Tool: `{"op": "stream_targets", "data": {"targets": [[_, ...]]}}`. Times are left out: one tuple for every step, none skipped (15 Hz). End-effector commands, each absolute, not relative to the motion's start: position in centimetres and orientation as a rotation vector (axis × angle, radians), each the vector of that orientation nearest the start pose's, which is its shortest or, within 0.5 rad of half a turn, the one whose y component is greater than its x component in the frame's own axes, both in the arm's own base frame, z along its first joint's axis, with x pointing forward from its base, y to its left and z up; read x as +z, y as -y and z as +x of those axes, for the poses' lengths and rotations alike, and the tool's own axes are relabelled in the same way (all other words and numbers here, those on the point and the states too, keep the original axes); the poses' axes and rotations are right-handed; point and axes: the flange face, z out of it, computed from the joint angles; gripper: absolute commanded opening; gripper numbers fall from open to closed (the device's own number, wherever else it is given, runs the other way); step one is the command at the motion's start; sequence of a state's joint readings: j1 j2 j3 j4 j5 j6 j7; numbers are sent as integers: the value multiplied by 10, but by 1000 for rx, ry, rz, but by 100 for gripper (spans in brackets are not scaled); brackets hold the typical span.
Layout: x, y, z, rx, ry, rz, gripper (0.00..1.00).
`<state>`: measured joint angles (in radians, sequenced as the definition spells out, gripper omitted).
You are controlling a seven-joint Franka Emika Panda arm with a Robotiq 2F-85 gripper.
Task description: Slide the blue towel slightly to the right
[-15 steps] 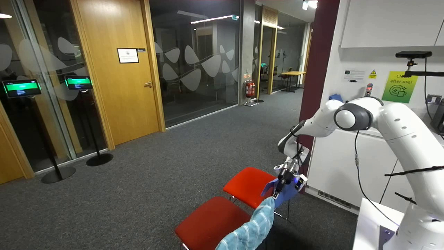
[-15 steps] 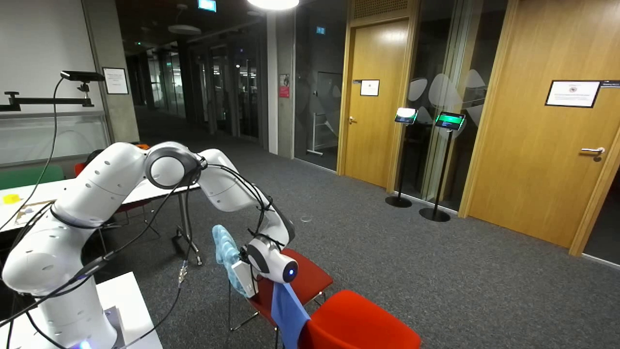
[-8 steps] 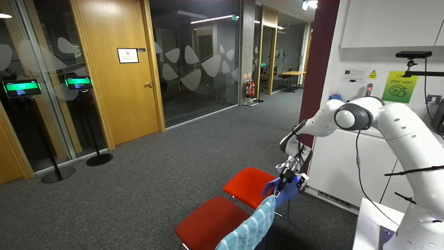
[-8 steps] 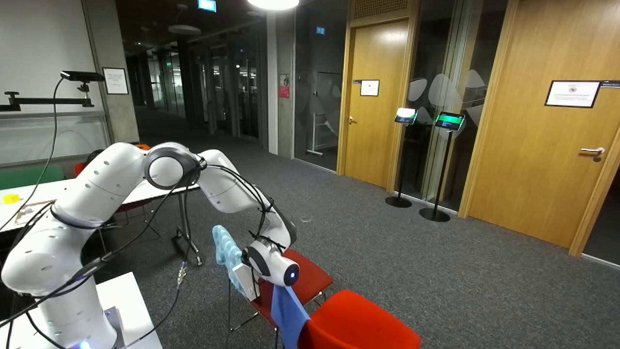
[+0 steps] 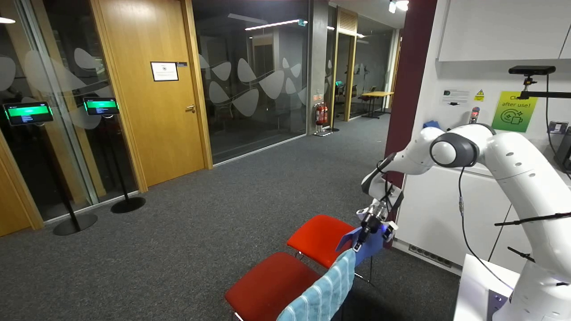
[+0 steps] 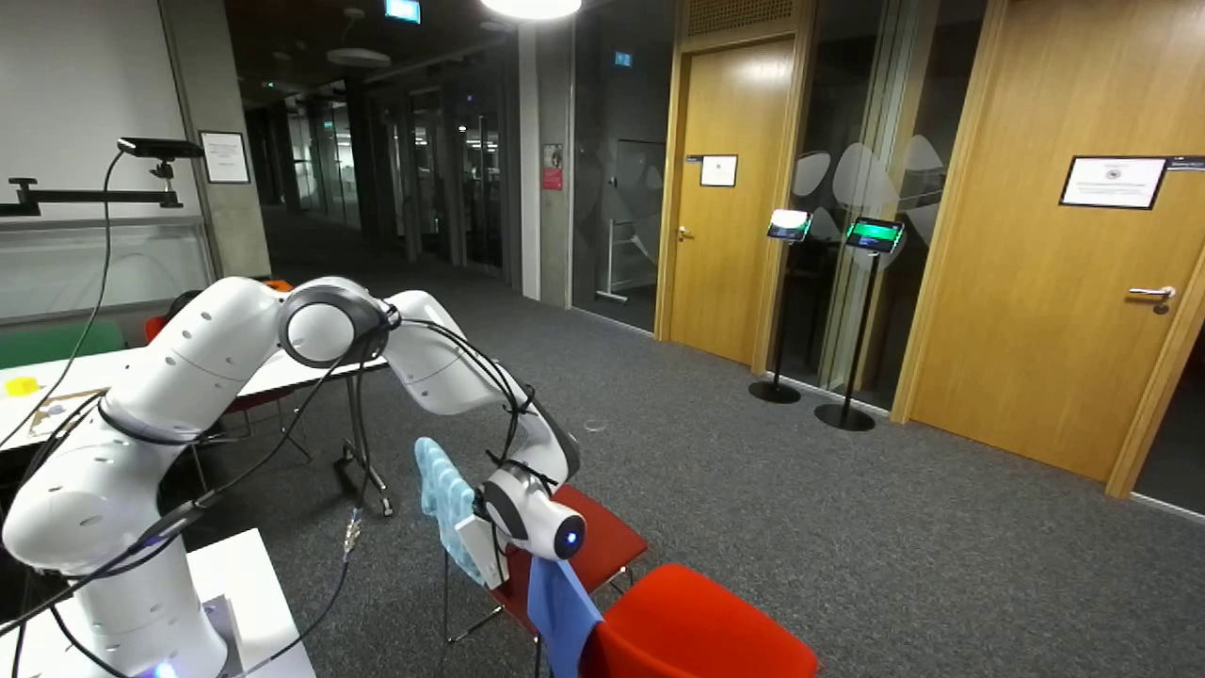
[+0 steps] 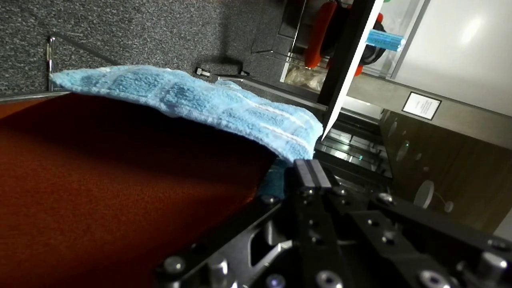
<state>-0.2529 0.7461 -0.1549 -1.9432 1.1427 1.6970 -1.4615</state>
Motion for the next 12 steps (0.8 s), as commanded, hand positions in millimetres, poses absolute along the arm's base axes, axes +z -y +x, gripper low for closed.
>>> {"op": "stream_targets", "data": {"targets": [[96, 147, 511, -256, 295, -1983, 0], [95, 148, 511, -257, 299, -1988, 0], [95, 149, 512, -259, 300, -1991, 0], [94, 150, 512, -259, 301, -1994, 0], [93, 150, 512, -260, 300, -1998, 0], [93, 151, 512, -264, 298, -2002, 0], [93, 152, 512, -269, 295, -2009, 0], [93, 154, 512, -274, 294, -2017, 0], [92, 155, 512, -277, 290, -2028, 0], [92, 156, 513, -278, 292, -2032, 0], [91, 156, 513, -280, 290, -2039, 0], [91, 157, 513, -282, 287, -2045, 0]]}}
